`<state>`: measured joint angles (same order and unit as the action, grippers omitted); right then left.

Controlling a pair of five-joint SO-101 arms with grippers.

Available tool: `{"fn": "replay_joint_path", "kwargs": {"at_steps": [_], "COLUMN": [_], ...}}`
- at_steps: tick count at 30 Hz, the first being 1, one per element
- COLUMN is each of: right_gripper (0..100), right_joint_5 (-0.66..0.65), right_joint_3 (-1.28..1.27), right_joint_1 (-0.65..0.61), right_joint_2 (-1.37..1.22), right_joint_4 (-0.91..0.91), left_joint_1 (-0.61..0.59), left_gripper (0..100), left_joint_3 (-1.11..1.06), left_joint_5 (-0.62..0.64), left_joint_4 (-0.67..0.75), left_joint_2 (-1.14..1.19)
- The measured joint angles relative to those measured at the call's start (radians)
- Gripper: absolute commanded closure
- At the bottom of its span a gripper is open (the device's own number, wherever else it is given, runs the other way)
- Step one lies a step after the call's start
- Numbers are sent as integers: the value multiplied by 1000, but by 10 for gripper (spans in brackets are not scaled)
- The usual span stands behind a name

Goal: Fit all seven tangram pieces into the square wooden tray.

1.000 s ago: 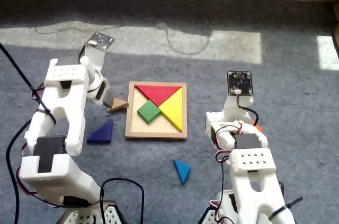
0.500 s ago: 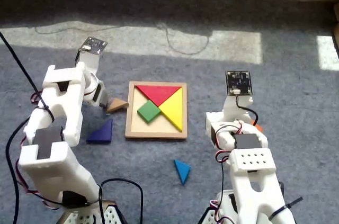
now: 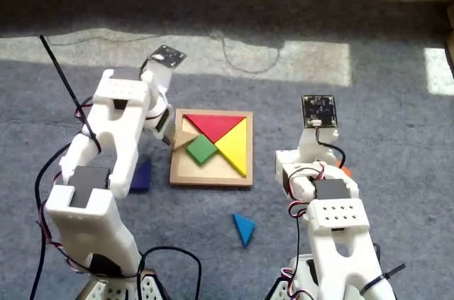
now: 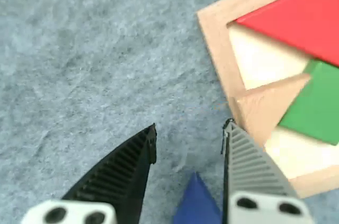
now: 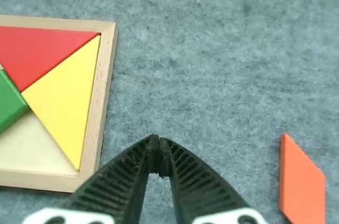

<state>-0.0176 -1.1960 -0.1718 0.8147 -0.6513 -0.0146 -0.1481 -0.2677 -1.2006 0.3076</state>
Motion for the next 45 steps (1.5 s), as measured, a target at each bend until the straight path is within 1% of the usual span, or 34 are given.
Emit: {"fn": "replay_joint_path", "kwargs": {"at_steps": [4,9,15,19,23,28,33,41,45], "right_gripper": [988,988,988,988,988,988,988,988,988], "right_joint_5": [0,0,0,0,0,0,0,0,0], "right_joint_3": [0,0,0,0,0,0,0,0,0], "right_joint_1": [0,0,0,0,0,0,0,0,0], "right_joint_2": [0,0,0,0,0,0,0,0,0], "right_joint_4": [0,0,0,0,0,0,0,0,0], "left_joint_1": [66,72,75,71,74,71,71,2,8], "left_gripper": [790,787,786,786,786,786,786,787,789], "left_joint_3": [126,255,270,236,161,77,29,29,28], "left_joint_5": [60,86,86,81,18,8,8,8,8], "left_joint_4": [-103,-213,-230,-230,-206,-144,-29,152,229], "left_joint_2": [0,0,8,8,8,8,8,8,8]}}
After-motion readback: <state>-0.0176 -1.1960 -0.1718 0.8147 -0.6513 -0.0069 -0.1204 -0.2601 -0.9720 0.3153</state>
